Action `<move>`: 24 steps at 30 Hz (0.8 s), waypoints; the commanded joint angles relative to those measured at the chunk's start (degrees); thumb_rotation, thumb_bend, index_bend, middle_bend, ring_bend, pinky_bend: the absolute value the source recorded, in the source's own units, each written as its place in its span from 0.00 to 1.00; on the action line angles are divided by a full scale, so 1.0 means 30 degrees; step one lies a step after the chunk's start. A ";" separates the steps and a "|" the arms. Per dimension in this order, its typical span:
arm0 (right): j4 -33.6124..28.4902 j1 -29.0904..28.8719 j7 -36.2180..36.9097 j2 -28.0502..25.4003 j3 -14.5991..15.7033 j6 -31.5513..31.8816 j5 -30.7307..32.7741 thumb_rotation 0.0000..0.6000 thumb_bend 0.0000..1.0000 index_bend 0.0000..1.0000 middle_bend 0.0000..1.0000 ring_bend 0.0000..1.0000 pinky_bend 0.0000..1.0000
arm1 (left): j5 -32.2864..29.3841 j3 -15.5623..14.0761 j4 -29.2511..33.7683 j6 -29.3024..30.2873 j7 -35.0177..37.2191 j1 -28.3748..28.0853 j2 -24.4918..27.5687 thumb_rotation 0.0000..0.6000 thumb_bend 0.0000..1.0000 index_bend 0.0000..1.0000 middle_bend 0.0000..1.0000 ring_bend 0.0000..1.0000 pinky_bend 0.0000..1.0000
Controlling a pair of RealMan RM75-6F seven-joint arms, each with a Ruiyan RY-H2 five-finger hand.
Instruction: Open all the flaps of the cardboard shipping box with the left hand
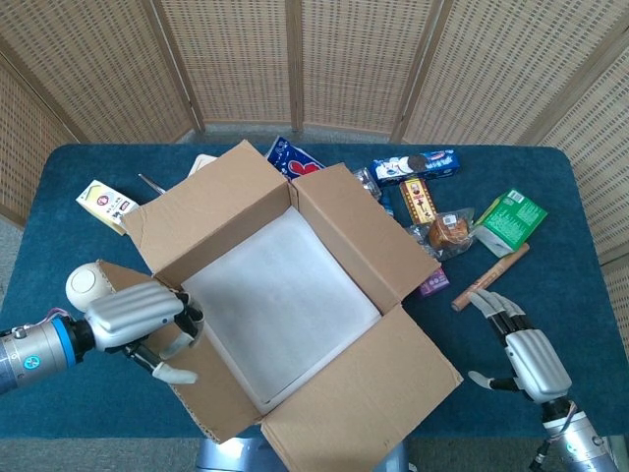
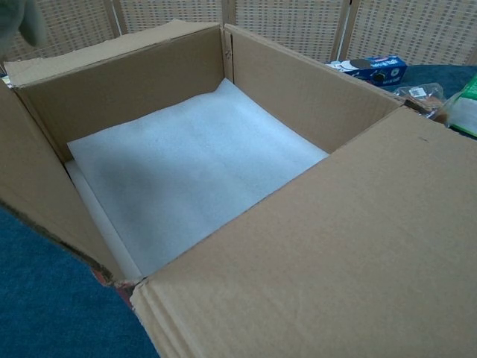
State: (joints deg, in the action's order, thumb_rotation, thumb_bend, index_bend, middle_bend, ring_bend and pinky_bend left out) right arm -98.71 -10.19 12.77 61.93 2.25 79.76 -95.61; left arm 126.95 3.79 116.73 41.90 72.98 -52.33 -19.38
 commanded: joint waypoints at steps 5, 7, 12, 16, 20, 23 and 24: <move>-0.0007 0.0001 -0.0011 -0.0003 0.0007 0.0013 -0.0001 1.00 0.04 0.00 0.00 0.00 0.11 | 0.1250 -0.1364 -0.0526 -0.0289 0.0881 -0.0447 -0.0384 0.31 0.00 0.77 0.51 0.32 0.32; -0.0012 0.0002 -0.0009 -0.0009 0.0012 0.0025 -0.0014 1.00 0.04 0.00 0.00 0.00 0.11 | 0.1381 -0.1752 -0.0649 -0.0634 0.1052 -0.0650 -0.0696 0.31 0.00 0.77 0.51 0.32 0.33; -0.0049 0.0014 0.0001 -0.0034 0.0014 0.0081 -0.0044 1.00 0.04 0.00 0.00 0.00 0.11 | 0.1332 -0.2548 -0.0971 -0.1432 0.0837 -0.0973 -0.1372 0.31 0.00 0.77 0.51 0.32 0.35; -0.0053 0.0027 0.0009 -0.0044 0.0017 0.0113 -0.0050 1.00 0.04 0.00 0.00 0.00 0.11 | 0.0986 -0.3080 -0.1142 -0.1848 0.0476 -0.1094 -0.1804 0.31 0.00 0.77 0.50 0.32 0.36; -0.0058 0.0024 0.0027 -0.0058 0.0028 0.0108 -0.0062 1.00 0.04 0.00 0.00 0.00 0.11 | 0.0711 -0.3554 -0.1329 -0.2163 0.0083 -0.1232 -0.2038 0.26 0.00 0.74 0.47 0.31 0.35; -0.0052 0.0013 0.0023 -0.0055 0.0028 0.0093 -0.0060 1.00 0.04 0.00 0.00 0.00 0.10 | -0.0307 -0.3432 -0.1686 -0.1756 -0.0878 -0.0853 -0.2244 0.23 0.00 0.58 0.32 0.23 0.34; -0.0052 0.0009 0.0020 -0.0054 0.0034 0.0079 -0.0061 1.00 0.04 0.00 0.00 0.00 0.10 | -0.1040 -0.3198 -0.1919 -0.1367 -0.1535 -0.0483 -0.2355 0.23 0.00 0.52 0.27 0.21 0.34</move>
State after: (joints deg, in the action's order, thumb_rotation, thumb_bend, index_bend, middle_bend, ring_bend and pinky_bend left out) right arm -98.86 -10.16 12.83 61.76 2.35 79.99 -95.79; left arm 126.68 -6.54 112.06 36.30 71.02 -55.20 -25.83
